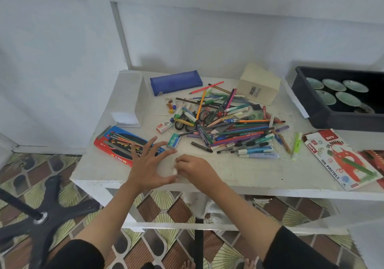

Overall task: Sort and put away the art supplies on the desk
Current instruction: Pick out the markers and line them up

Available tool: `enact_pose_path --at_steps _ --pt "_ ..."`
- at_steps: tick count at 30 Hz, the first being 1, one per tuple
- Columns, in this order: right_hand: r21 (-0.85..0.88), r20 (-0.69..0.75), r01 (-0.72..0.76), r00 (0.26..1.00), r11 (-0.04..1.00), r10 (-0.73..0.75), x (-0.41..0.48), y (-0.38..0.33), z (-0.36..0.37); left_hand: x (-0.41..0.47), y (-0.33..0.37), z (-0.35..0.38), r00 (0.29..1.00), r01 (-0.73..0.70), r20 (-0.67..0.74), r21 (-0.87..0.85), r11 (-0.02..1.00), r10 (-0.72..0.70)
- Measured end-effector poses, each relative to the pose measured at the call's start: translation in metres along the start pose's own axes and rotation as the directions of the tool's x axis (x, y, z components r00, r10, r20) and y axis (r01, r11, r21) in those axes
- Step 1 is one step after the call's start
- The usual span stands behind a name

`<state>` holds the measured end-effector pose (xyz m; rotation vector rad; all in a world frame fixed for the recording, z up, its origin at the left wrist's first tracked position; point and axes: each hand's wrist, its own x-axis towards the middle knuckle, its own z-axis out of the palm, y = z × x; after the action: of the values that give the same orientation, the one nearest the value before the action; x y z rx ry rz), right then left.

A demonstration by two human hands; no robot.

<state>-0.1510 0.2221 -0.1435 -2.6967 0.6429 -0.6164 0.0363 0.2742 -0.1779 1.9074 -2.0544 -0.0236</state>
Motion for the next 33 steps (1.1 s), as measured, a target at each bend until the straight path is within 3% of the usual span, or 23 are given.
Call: enact_pose_path --at_steps 7,16,22,25,28,33 --pt "-0.006 0.080 -0.009 0.997 1.000 0.009 0.004 0.009 -0.001 0.000 0.000 0.000 1.000 -0.006 -0.022 -0.002 1.000 0.006" --pt "0.072 0.127 -0.263 0.959 0.962 0.253 0.013 0.009 0.003 -0.001 0.000 0.002 0.999 -0.008 -0.032 -0.018 1.000 0.008" --pt "0.143 0.201 -0.296 0.943 0.944 0.266 0.018 0.009 -0.008 -0.001 0.001 0.001 0.999 -0.012 -0.049 -0.035 0.999 0.010" --pt "0.194 0.075 -0.309 0.951 0.931 0.300 0.026 0.014 -0.023 -0.001 0.001 0.001 0.999 -0.009 -0.044 -0.041 0.999 0.007" --pt "0.172 -0.070 -0.384 0.914 0.907 0.400 0.043 0.030 -0.036 -0.001 0.003 -0.001 0.999 0.010 -0.041 -0.041 0.999 -0.011" --pt "0.056 -0.117 -0.477 0.869 0.877 0.481 0.077 0.065 -0.047 -0.002 0.005 -0.003 0.998 0.025 -0.056 -0.042 0.999 -0.027"
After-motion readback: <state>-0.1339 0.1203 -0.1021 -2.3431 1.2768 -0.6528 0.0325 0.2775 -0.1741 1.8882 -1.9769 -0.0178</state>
